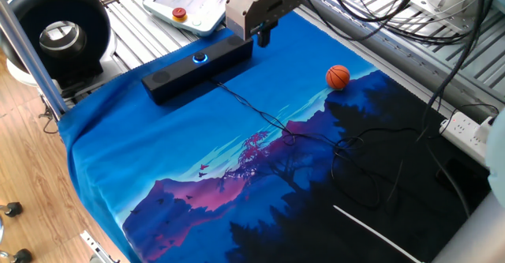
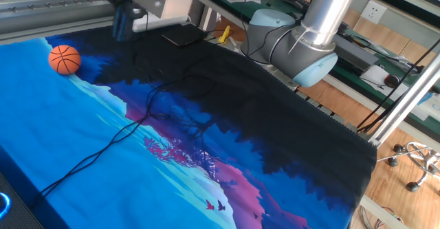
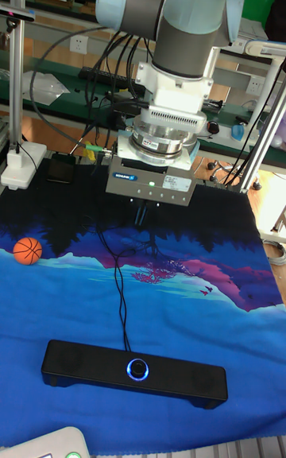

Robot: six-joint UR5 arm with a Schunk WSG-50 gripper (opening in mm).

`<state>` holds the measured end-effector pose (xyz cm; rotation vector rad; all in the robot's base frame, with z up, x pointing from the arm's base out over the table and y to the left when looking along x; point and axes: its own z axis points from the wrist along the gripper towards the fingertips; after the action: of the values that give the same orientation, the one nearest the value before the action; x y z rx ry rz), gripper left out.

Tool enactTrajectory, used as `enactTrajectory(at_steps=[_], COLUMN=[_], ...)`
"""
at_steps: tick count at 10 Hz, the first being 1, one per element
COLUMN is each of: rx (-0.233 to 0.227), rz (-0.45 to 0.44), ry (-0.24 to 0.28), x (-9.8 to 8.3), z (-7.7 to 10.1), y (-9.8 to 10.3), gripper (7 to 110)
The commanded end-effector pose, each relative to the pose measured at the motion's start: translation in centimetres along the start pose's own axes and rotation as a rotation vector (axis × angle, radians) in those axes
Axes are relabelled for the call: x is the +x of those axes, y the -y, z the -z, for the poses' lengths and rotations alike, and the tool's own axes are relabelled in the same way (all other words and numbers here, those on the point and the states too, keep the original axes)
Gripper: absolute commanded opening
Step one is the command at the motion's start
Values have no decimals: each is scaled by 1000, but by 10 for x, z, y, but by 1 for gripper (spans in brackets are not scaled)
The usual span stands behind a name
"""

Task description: Turn the knob to increase the volume of the speaker

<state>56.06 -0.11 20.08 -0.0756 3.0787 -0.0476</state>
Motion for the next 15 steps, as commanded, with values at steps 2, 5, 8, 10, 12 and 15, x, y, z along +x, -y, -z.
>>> enactTrajectory(at_steps=[2, 5, 8, 10, 12, 15], rx=[-8, -3, 13, -35, -44, -12], rz=[11, 26, 51, 55, 57, 75], ry=[-48, -74, -79, -78, -56, -71], x=[13, -14, -62, -89, -114, -112], z=[2, -31, -52, -56, -65, -65], y=[-2, 3, 11, -5, -17, -9], gripper=[7, 7, 7, 7, 7, 7])
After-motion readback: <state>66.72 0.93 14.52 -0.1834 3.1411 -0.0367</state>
